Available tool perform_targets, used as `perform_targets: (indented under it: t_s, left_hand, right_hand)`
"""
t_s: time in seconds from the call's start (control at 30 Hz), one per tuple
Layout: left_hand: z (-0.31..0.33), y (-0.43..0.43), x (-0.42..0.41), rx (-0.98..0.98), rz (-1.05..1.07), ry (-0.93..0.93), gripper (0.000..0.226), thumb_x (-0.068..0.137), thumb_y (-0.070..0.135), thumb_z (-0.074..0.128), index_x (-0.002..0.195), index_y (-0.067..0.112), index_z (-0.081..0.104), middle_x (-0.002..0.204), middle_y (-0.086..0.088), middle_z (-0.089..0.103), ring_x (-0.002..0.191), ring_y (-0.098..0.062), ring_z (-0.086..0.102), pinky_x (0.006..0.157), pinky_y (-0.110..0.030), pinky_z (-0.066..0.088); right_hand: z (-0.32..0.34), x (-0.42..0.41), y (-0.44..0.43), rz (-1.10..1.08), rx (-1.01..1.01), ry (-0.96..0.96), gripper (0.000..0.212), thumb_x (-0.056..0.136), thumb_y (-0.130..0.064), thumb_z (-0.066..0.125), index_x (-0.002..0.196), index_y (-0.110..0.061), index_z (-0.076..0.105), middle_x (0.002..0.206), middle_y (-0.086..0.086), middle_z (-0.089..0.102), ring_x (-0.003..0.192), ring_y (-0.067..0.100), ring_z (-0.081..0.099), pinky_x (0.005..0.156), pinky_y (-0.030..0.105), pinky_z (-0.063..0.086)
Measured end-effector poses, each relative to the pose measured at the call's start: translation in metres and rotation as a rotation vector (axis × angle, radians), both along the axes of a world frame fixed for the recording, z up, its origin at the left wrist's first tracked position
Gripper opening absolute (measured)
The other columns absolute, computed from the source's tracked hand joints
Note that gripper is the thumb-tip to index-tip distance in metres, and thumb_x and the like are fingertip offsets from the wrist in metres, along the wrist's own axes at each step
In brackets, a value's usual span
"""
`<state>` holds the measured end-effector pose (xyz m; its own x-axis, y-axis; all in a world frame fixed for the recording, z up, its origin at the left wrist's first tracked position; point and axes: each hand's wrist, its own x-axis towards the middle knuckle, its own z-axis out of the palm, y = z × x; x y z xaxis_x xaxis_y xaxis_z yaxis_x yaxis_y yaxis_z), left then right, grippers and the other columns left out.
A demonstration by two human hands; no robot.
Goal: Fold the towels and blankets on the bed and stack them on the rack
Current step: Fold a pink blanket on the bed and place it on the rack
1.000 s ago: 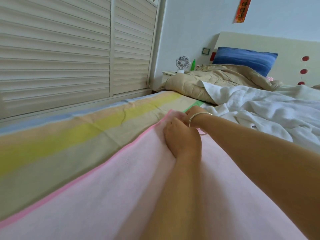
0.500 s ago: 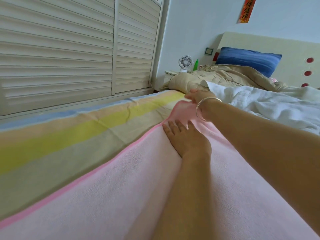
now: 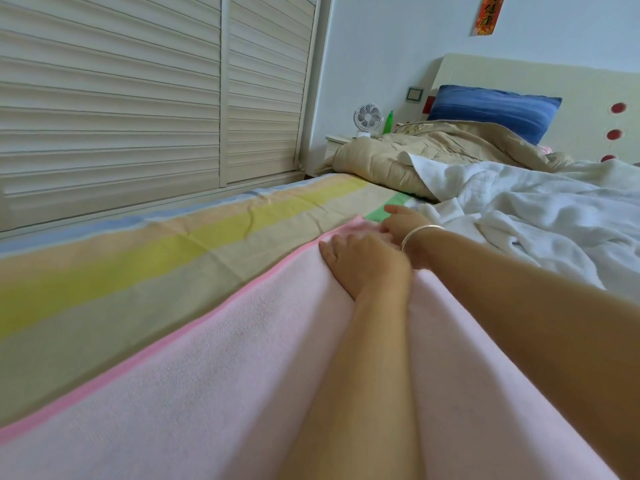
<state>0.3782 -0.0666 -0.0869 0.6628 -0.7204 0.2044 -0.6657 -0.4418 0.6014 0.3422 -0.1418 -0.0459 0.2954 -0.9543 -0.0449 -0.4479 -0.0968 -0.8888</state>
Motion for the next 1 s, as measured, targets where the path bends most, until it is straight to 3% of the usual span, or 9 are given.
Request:
perform_targets:
  t_s: [0.17, 0.3, 0.37, 0.43, 0.53, 0.7, 0.83, 0.93, 1.0]
  left_hand:
    - [0.005, 0.011, 0.003, -0.155, 0.017, 0.094, 0.029, 0.093, 0.030, 0.047, 0.110, 0.025, 0.071, 0.119, 0.001, 0.067, 0.121, -0.019, 0.052, 0.114, -0.033, 0.024]
    - [0.003, 0.044, 0.003, -0.571, -0.089, 0.632, 0.034, 0.085, 0.007, 0.044, 0.092, 0.025, 0.071, 0.105, 0.007, 0.072, 0.105, -0.017, 0.063, 0.096, -0.031, 0.047]
    - [0.004, 0.074, -0.003, -0.706, -0.059, 0.759, 0.031, 0.083, 0.010, 0.040, 0.091, 0.023, 0.066, 0.096, 0.007, 0.073, 0.102, -0.018, 0.066, 0.095, -0.038, 0.051]
    - [0.006, 0.110, -0.011, -0.574, -0.096, 0.638, 0.028, 0.090, 0.009, 0.039, 0.103, 0.021, 0.061, 0.100, 0.007, 0.071, 0.107, -0.019, 0.065, 0.096, -0.035, 0.049]
    - [-0.002, 0.181, -0.014, -0.190, -0.247, 0.204, 0.037, 0.093, 0.014, 0.041, 0.123, 0.019, 0.062, 0.126, 0.001, 0.065, 0.121, -0.019, 0.057, 0.103, -0.030, 0.042]
    - [0.000, 0.323, -0.004, 0.311, -0.361, -0.370, 0.087, 0.077, 0.046, -0.008, 0.152, 0.025, 0.031, 0.160, 0.004, 0.024, 0.148, -0.010, 0.017, 0.121, -0.034, 0.004]
    - [0.016, 0.417, 0.011, 0.462, -0.255, -0.368, 0.057, 0.101, 0.044, 0.017, 0.155, 0.028, 0.019, 0.164, 0.002, 0.009, 0.150, -0.013, 0.003, 0.121, -0.040, 0.000]
    - [0.022, 0.473, 0.024, 0.532, -0.204, -0.321, 0.057, 0.102, 0.044, 0.024, 0.156, 0.027, 0.014, 0.164, -0.002, 0.003, 0.151, -0.018, 0.000, 0.121, -0.042, 0.001]
    - [0.025, 0.501, 0.027, 0.558, -0.170, -0.283, 0.061, 0.101, 0.050, 0.026, 0.156, 0.027, 0.012, 0.164, -0.003, -0.002, 0.151, -0.022, -0.005, 0.121, -0.046, 0.000]
  right_hand:
    - [-0.009, -0.027, 0.036, 0.052, -0.401, 0.286, 0.050, 0.093, -0.007, 0.044, 0.141, -0.020, 0.045, 0.144, 0.010, 0.045, 0.129, 0.024, 0.043, 0.100, 0.024, 0.032]
    - [-0.021, -0.087, 0.113, 0.224, -0.447, 0.696, 0.049, 0.101, -0.032, 0.034, 0.150, -0.027, 0.028, 0.161, 0.000, 0.015, 0.148, 0.020, 0.009, 0.117, 0.033, 0.009]
    - [-0.026, -0.115, 0.157, 0.270, -0.416, 0.865, 0.055, 0.102, -0.045, 0.025, 0.153, -0.030, 0.013, 0.162, -0.002, 0.000, 0.149, 0.020, -0.003, 0.119, 0.037, 0.000]
    - [-0.023, -0.131, 0.190, 0.290, -0.390, 0.926, 0.059, 0.101, -0.050, 0.020, 0.154, -0.030, 0.004, 0.162, -0.003, -0.008, 0.149, 0.021, -0.009, 0.120, 0.040, -0.004]
    - [-0.016, -0.145, 0.248, 0.329, -0.332, 0.938, 0.062, 0.100, -0.051, 0.020, 0.155, -0.028, 0.000, 0.162, -0.002, -0.012, 0.148, 0.019, -0.012, 0.119, 0.040, -0.006]
    - [-0.012, -0.145, 0.358, 0.376, -0.292, 0.901, 0.063, 0.101, -0.050, 0.020, 0.155, -0.023, 0.000, 0.162, 0.002, -0.012, 0.148, 0.020, -0.012, 0.119, 0.042, -0.008]
    - [-0.010, -0.137, 0.441, 0.452, -0.356, 0.881, 0.060, 0.101, -0.046, 0.018, 0.155, -0.026, 0.002, 0.162, 0.001, -0.009, 0.148, 0.022, -0.012, 0.118, 0.045, -0.009]
    - [-0.009, -0.133, 0.510, 0.531, -0.380, 0.867, 0.078, 0.082, -0.054, -0.008, 0.155, -0.028, 0.005, 0.162, 0.001, -0.006, 0.148, 0.025, -0.010, 0.116, 0.046, -0.012]
    - [-0.008, -0.134, 0.549, 0.534, -0.399, 0.852, 0.087, 0.075, -0.053, -0.007, 0.153, -0.027, 0.021, 0.161, 0.005, 0.011, 0.148, 0.030, 0.008, 0.116, 0.048, -0.003]
